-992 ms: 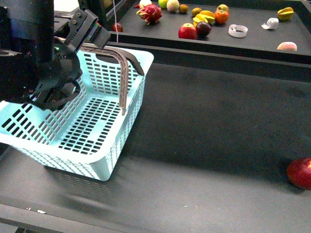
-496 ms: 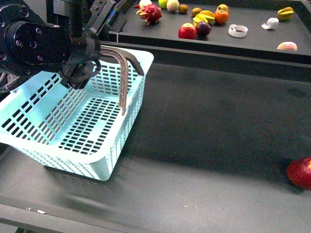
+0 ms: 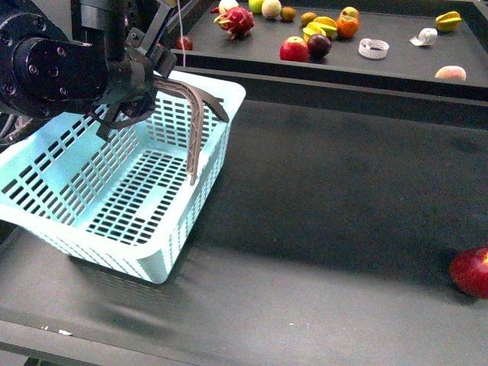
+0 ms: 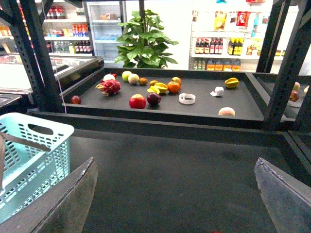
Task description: Pick mango with right arm and hold basket with left
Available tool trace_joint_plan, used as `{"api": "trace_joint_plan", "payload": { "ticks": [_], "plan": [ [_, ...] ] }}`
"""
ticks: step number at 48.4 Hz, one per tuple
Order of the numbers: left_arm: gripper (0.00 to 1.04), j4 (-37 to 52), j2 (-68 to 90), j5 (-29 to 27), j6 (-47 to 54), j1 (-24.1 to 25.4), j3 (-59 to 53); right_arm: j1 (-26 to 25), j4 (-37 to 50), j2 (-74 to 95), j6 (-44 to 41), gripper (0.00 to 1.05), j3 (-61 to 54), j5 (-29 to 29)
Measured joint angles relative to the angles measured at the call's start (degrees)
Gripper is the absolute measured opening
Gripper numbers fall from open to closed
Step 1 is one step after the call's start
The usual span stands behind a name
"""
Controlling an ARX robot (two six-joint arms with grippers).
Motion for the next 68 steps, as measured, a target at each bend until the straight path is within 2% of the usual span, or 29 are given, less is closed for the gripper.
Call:
{"api": "trace_joint_plan", "payload": {
  "ticks": [6, 14, 21, 28, 31, 36, 49, 68],
  "plan": [
    [0.07, 0.20, -0.26, 0.50, 1.97, 0.00, -0.81, 0.00, 0.00, 0.00, 0.00, 0.96, 0.00, 0.00],
    [0.06, 2.93, -2.95, 0.87, 5.57, -0.22, -5.01, 0.00, 0.00, 0.02, 0.00, 0.96, 0.00, 0.00],
    [0.06, 7.45, -8.33, 5.14, 14.14, -1.90, -11.61, 0.00, 0.00, 0.00, 0.00, 0.96, 0.00, 0.00],
    [0.06, 11.06, -16.15, 8.28, 26.93, -5.79, -19.85, 0.00, 0.00, 0.00, 0.00, 0.96, 0.00, 0.00],
    [0.06, 15.23, -18.91, 9.07, 30.86, -7.76, -23.82, 0.00, 0.00, 0.00, 0.00, 0.96, 0.00, 0.00],
    [0.06, 20.13, -22.67, 8.90, 36.17, -10.47, -29.38, 0.00, 0.00, 0.00, 0.00, 0.96, 0.00, 0.00],
    [0.06, 21.84, -30.77, 5.60, 52.04, -18.18, -38.40, 0.00, 0.00, 0.00, 0.00, 0.96, 0.00, 0.00],
    [0.06, 27.95, -32.96, 9.62, 55.78, -21.00, -40.50, 0.00, 0.00, 0.02, 0.00, 0.96, 0.00, 0.00]
  ]
}}
